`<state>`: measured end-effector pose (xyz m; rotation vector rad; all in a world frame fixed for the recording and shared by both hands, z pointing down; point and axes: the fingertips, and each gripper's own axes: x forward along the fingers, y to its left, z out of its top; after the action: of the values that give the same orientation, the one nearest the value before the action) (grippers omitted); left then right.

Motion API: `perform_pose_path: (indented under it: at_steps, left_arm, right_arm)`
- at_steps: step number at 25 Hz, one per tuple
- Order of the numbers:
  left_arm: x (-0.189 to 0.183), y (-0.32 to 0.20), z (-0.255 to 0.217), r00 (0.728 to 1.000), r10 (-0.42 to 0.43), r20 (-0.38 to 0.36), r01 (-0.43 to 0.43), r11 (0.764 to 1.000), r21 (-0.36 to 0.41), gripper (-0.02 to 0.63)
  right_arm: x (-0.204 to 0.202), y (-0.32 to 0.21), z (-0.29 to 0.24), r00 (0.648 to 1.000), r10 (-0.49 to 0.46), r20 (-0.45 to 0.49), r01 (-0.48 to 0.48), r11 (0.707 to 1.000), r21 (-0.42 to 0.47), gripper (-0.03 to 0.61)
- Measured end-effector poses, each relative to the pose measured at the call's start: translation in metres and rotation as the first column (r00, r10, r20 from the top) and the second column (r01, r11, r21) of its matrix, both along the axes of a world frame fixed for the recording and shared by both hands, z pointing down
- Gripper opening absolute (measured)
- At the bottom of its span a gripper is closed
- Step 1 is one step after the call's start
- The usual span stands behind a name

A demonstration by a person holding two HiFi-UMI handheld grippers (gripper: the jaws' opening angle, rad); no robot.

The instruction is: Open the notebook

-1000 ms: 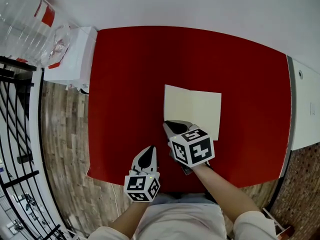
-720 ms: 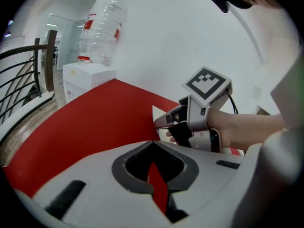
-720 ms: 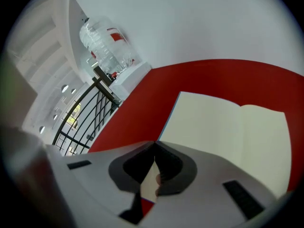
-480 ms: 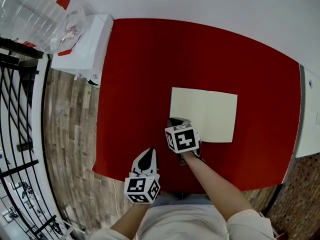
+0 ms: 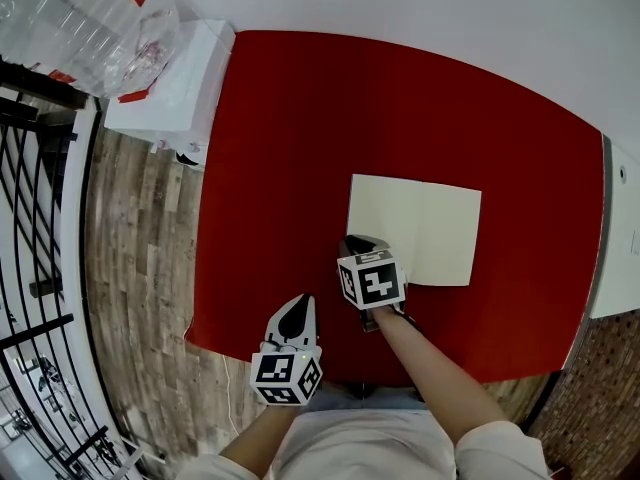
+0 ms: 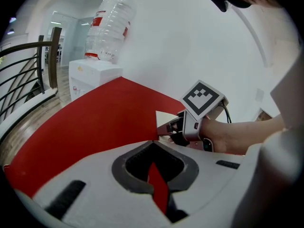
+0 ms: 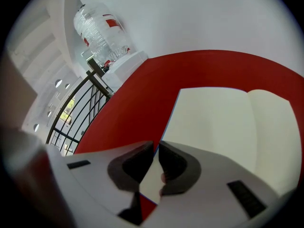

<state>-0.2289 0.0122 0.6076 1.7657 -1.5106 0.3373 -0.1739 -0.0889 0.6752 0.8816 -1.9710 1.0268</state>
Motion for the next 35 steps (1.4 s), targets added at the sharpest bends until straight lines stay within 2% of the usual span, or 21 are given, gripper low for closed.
perform_pose_path:
  at_steps: [5, 8, 13, 23, 29, 35]
  left_arm:
    - [0.001, -0.001, -0.001, 1.0, 0.012, -0.002, -0.012, 1.0, 0.003, 0.006]
    - [0.001, -0.001, 0.0, 1.0, 0.017, -0.002, -0.017, 1.0, 0.0, 0.006]
    - [0.003, -0.001, -0.002, 0.999, 0.036, 0.0, -0.036, 0.999, 0.004, 0.006]
    - [0.035, -0.006, -0.006, 0.995, 0.098, -0.008, -0.097, 0.995, 0.016, 0.006]
    - [0.056, -0.007, -0.019, 0.989, 0.148, 0.007, -0.148, 0.988, 0.039, 0.006]
    - [0.078, -0.011, -0.056, 0.98, 0.196, 0.035, -0.199, 0.975, 0.096, 0.006]
  right_arm:
    - [-0.005, 0.004, -0.004, 0.998, -0.014, 0.065, 0.014, 1.0, 0.004, 0.083]
    - [-0.004, 0.003, -0.004, 0.996, 0.001, 0.095, -0.001, 1.0, 0.001, 0.083]
    - [0.006, -0.001, -0.008, 0.975, 0.097, 0.199, -0.088, 0.995, -0.053, 0.083]
    - [0.062, 0.005, -0.021, 0.971, 0.157, 0.178, -0.157, 0.987, -0.015, 0.083]
    - [0.09, 0.01, -0.061, 0.969, 0.116, 0.217, -0.143, 0.983, 0.114, 0.08]
    - [0.123, 0.03, -0.113, 0.979, 0.068, 0.193, -0.12, 0.955, 0.273, 0.052]
